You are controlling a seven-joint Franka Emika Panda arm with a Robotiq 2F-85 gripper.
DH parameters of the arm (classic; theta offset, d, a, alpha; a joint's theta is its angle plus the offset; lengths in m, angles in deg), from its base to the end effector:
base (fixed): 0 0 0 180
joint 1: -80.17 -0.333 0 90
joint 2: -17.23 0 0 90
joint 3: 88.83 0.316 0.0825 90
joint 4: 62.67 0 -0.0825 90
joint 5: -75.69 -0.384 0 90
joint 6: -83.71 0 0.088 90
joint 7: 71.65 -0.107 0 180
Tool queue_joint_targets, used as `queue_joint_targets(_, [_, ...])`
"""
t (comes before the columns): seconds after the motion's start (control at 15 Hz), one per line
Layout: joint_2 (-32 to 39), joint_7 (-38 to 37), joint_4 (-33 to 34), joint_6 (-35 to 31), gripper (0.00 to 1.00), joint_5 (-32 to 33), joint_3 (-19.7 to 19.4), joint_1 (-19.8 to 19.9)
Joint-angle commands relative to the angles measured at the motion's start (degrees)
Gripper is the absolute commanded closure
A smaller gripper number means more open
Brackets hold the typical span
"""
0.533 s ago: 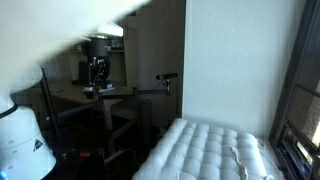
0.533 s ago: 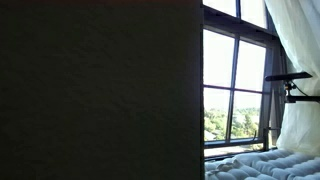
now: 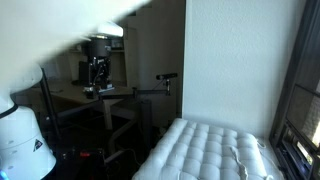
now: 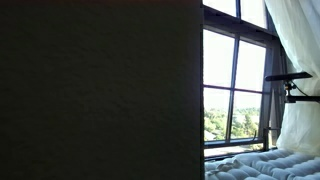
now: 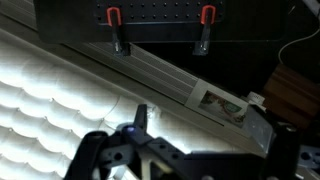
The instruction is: Open the window pane on the bottom left
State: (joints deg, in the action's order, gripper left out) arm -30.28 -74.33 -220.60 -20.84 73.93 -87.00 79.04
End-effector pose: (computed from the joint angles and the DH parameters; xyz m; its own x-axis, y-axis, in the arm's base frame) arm 0.2875 0.0168 0.4351 0.9946 -0.0158 -0.1026 -0.0160 -0.9999 -0.0004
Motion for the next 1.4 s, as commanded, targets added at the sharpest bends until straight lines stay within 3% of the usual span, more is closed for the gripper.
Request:
queue_joint_targets(0.0, [0.02,0.04,0.09,0.1,0.0,-0.01,0.02,0.05])
queue_joint_targets(0.27, [0.2,-2.03,0.8,-1.55,0.0,1.05,1.39,0.74])
queue_joint_targets(0.67, [1.99,-10.38,4.35,-9.84,0.0,4.9,5.05,3.53])
queue_joint_targets(1.33, [11.66,-25.31,19.51,-8.55,0.0,18.25,11.43,11.39])
